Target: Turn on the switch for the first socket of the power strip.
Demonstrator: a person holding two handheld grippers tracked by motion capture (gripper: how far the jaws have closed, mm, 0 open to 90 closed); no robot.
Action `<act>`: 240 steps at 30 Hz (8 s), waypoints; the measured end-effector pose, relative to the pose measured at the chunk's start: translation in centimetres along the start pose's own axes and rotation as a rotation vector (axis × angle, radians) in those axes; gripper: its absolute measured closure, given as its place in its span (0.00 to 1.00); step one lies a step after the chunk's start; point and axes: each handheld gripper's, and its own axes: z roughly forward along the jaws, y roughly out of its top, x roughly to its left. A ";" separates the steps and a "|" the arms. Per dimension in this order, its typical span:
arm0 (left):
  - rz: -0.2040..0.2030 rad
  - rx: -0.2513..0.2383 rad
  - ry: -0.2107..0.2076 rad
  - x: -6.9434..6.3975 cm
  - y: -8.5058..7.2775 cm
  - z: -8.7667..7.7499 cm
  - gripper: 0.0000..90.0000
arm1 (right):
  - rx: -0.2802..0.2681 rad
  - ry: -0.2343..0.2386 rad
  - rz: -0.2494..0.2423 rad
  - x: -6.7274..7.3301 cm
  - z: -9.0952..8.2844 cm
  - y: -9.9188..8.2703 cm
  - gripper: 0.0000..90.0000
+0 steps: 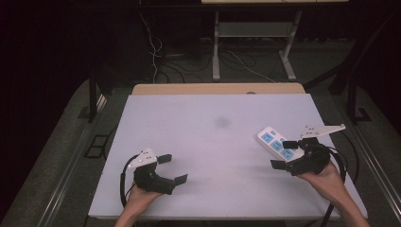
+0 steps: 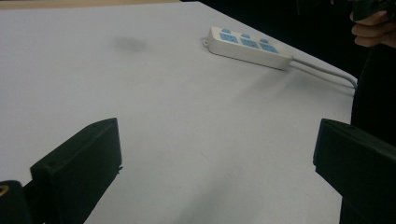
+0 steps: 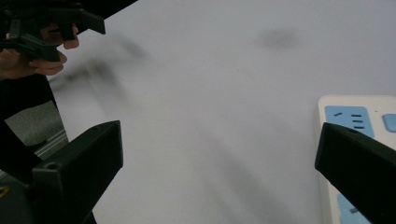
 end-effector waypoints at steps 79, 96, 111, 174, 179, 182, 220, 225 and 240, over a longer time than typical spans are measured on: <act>0.000 -0.001 0.009 0.2 -0.1 0.0 0.00 | 0.220 -0.173 0.078 -9.8 -0.1 1.7 0.59; 0.001 0.002 0.010 0.2 -0.1 0.1 0.00 | 0.270 -0.157 0.106 -11.0 0.4 0.3 1.00; -0.002 0.009 0.011 0.2 -0.2 0.2 0.00 | 0.305 -0.180 0.132 -11.8 0.8 -1.3 1.00; -0.006 0.010 0.016 0.4 -0.3 -0.1 0.00 | 0.205 -0.151 0.157 -12.2 0.9 -3.0 1.00; -0.008 0.014 0.018 0.6 -0.3 -0.1 0.00 | 0.203 -0.149 0.153 -12.2 0.9 -2.9 1.00; -0.009 0.013 0.019 0.6 -0.3 -0.1 0.00 | 0.208 -0.155 0.147 -12.1 1.0 -2.9 1.00; -0.035 -0.022 0.026 1.0 -0.3 -0.6 0.00 | 0.186 -0.214 0.115 -8.6 -1.2 1.4 1.00; -0.036 -0.033 0.028 1.1 -0.2 -0.8 0.00 | 0.174 -0.216 0.123 -7.5 -1.3 1.4 0.93; -0.053 -0.061 0.051 1.4 -0.3 -1.2 0.00 | 0.015 -0.156 0.156 -3.8 -1.7 1.3 0.18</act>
